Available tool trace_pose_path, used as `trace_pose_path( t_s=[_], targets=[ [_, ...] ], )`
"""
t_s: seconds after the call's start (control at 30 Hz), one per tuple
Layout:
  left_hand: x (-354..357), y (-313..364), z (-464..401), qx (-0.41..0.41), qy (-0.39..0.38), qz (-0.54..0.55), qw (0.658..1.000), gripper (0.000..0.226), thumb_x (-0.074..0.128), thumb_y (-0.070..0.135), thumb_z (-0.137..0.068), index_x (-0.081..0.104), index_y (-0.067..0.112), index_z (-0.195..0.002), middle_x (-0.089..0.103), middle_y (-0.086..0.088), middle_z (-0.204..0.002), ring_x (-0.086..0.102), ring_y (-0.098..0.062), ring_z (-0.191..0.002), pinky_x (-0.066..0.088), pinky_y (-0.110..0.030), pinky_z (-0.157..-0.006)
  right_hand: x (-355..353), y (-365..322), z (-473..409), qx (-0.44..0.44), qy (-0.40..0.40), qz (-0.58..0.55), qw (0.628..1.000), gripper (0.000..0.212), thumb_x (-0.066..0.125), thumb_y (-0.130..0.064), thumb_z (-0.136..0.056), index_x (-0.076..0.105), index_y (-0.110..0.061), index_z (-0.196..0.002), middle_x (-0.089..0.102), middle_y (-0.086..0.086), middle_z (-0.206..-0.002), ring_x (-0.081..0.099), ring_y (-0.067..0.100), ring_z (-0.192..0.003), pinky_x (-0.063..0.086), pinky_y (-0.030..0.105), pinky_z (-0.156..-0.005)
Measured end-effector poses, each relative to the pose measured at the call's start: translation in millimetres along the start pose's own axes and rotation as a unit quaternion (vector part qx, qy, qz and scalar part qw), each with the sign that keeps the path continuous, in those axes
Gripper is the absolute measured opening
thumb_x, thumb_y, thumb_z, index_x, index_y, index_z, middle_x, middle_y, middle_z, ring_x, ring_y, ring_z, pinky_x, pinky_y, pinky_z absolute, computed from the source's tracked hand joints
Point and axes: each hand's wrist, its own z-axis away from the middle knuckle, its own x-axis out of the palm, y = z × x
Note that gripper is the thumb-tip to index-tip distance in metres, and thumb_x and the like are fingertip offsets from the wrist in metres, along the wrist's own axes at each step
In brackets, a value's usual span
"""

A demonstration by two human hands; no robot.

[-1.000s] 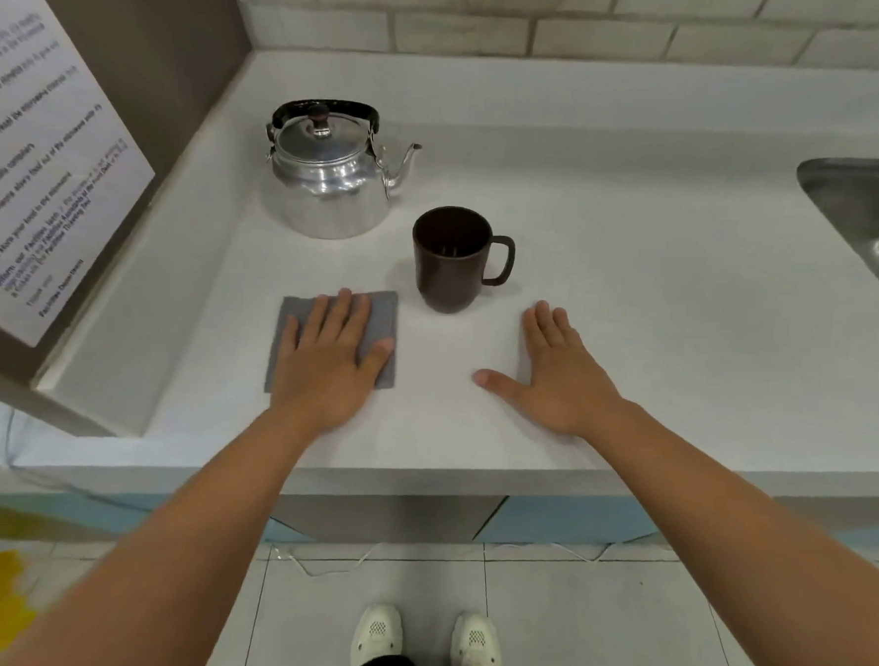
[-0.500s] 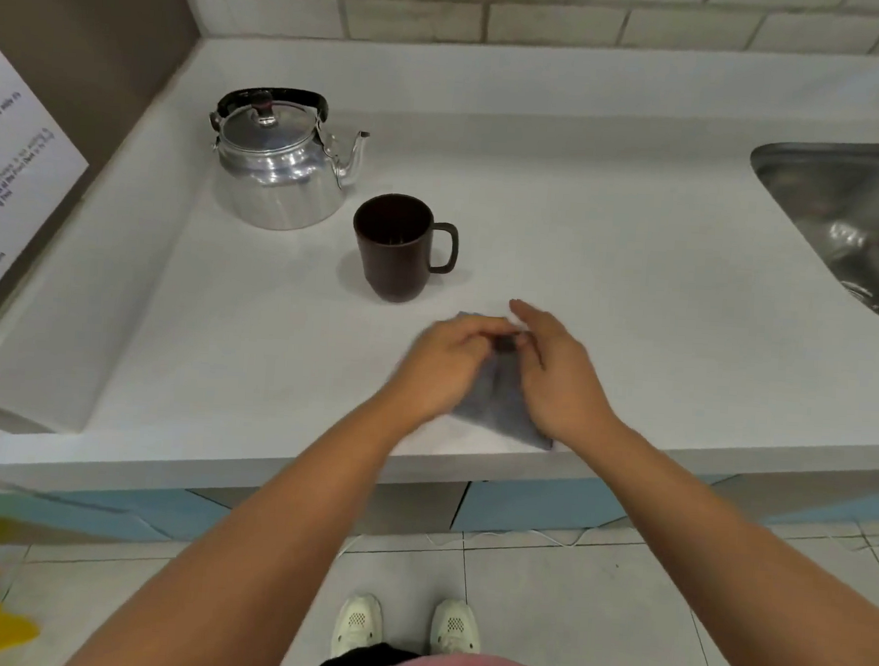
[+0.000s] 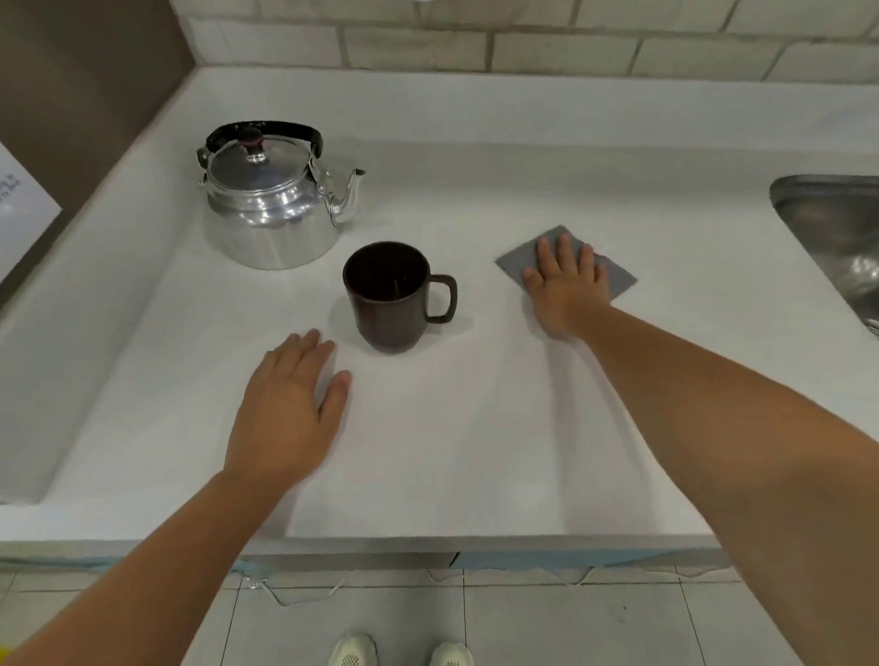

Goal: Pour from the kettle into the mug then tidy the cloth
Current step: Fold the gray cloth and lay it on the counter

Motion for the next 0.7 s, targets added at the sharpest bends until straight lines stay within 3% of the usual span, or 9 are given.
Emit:
trace_pose_path(
  t_s=[0.07,0.17,0.2,0.33,0.47,0.63,0.7],
  targets=[
    [0.1,0.3,0.4,0.000,-0.003,0.003,1.000,0.046,0.047,0.031,-0.098,0.049,0.007,-0.137,0.043,-0.014,-0.148,0.033,-0.030,-0.138,0.023,-0.044,-0.116,-1.0,-29.5,-17.9,-0.052,-0.003,0.005,0.999,0.060,0.011,-0.044,-0.100,-0.010,-0.024,-0.152,-0.016,0.008,-0.162,-0.014,0.035,-0.147,-0.005,0.050,-0.117],
    [-0.2,1.0,-0.4,-0.005,-0.005,0.010,1.000,0.046,0.048,0.031,-0.097,0.049,0.007,-0.136,0.043,-0.013,-0.148,0.032,-0.029,-0.138,0.024,-0.046,-0.115,4.5,-59.7,-20.1,-0.240,-0.026,0.025,0.970,0.057,0.012,-0.046,-0.100,-0.005,-0.031,-0.152,-0.010,0.002,-0.163,-0.011,0.029,-0.148,-0.005,0.048,-0.117],
    [-0.4,1.1,-0.5,-0.006,-0.005,0.011,1.000,0.045,0.048,0.031,-0.097,0.050,0.008,-0.136,0.043,-0.013,-0.148,0.032,-0.029,-0.138,0.023,-0.046,-0.115,3.6,-60.9,-23.3,-0.266,-0.030,0.016,0.963,0.056,0.013,-0.047,-0.100,-0.002,-0.033,-0.152,-0.008,0.000,-0.163,-0.010,0.026,-0.148,-0.004,0.046,-0.117],
    [-0.1,1.8,0.7,-0.009,-0.001,0.017,1.000,0.045,0.048,0.032,-0.097,0.049,0.009,-0.135,0.043,-0.012,-0.148,0.032,-0.028,-0.138,0.023,-0.044,-0.115,0.7,-63.0,-36.1,-0.211,-0.002,0.026,0.977,0.056,0.016,-0.046,-0.101,-0.004,-0.032,-0.152,-0.010,0.002,-0.163,-0.012,0.028,-0.148,-0.006,0.047,-0.117],
    [0.9,-0.2,0.7,-0.007,-0.002,0.020,1.000,0.046,0.046,0.035,-0.097,0.049,0.011,-0.136,0.043,-0.011,-0.147,0.032,-0.026,-0.138,0.023,-0.042,-0.115,6.9,-78.5,-33.4,-0.348,-0.032,0.049,0.936,0.061,0.033,-0.038,-0.099,0.002,-0.035,-0.152,-0.007,-0.001,-0.163,-0.011,0.025,-0.148,-0.004,0.047,-0.116],
    [0.0,-0.6,0.8,0.005,-0.002,0.016,1.000,0.044,0.044,0.034,-0.099,0.050,0.008,-0.134,0.044,-0.014,-0.146,0.033,-0.029,-0.137,0.022,-0.042,-0.115,3.4,-47.1,-35.8,-0.194,-0.006,0.041,0.980,0.057,0.014,-0.048,-0.100,-0.008,-0.033,-0.151,-0.012,0.002,-0.163,-0.012,0.031,-0.148,-0.005,0.047,-0.117],
    [-1.3,0.7,1.2,0.010,-0.001,0.012,1.000,0.048,0.041,0.036,-0.097,0.051,0.006,-0.133,0.046,-0.015,-0.145,0.035,-0.031,-0.135,0.022,-0.042,-0.113,6.3,-27.0,-15.5,-0.182,0.004,0.029,0.983,0.057,0.013,-0.048,-0.100,-0.008,-0.032,-0.151,-0.010,0.001,-0.163,-0.011,0.030,-0.148,-0.005,0.048,-0.117]
  ],
)
